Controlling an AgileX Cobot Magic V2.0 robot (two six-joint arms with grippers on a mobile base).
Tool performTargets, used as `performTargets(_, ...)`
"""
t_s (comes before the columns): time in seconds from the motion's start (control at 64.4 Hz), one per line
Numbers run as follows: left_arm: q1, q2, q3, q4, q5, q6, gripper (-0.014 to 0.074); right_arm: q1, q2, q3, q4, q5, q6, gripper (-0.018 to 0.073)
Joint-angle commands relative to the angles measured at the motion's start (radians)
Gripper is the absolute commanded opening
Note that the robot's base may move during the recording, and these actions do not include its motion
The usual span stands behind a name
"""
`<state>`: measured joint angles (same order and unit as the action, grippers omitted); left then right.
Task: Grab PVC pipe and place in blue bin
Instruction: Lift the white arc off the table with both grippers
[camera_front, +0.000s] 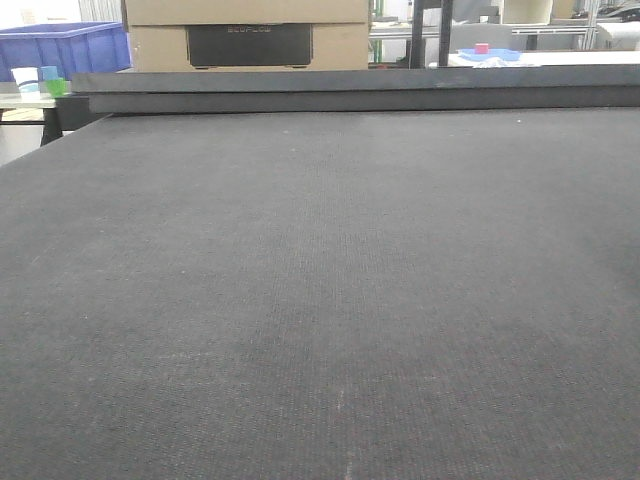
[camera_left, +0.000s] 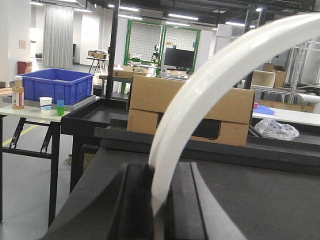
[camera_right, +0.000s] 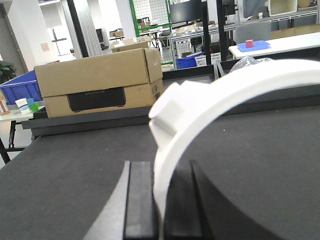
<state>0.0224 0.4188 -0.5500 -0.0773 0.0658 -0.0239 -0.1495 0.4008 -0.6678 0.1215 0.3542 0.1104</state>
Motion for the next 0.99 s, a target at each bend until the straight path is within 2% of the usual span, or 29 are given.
performTargets(0.0,-0.006,-0.006,0.000,-0.003,-0.034,-0.006,-0.0111,-0.005,-0.004,-0.001,-0.011,-0.026,-0.010,-0.0168)
performTargets(0.171,-0.006,-0.006,0.000,-0.003,-0.034,-0.006,-0.0111,-0.005,-0.004,-0.001,-0.224,-0.022,-0.042,-0.0168)
performTargets(0.978,-0.006,-0.006,0.000,-0.003,-0.034,-0.006,-0.0111,-0.005,-0.004,-0.001,-0.226,-0.026,-0.042,-0.0168)
